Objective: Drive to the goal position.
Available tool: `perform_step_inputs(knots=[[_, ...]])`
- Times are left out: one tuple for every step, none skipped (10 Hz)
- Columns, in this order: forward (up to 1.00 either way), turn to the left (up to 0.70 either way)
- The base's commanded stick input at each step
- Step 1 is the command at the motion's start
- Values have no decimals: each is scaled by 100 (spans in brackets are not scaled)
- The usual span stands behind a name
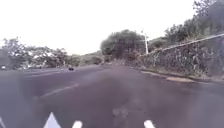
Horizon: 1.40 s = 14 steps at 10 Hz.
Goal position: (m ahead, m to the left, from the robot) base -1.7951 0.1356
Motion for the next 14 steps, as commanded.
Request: perform_step_inputs(knots=[[70,0],[70,0],[70,0],[70,0],[70,0],[70,0],[70,33],[70,20],[70,7],[70,0],[70,0],[70,0],[70,0],[70,0]])
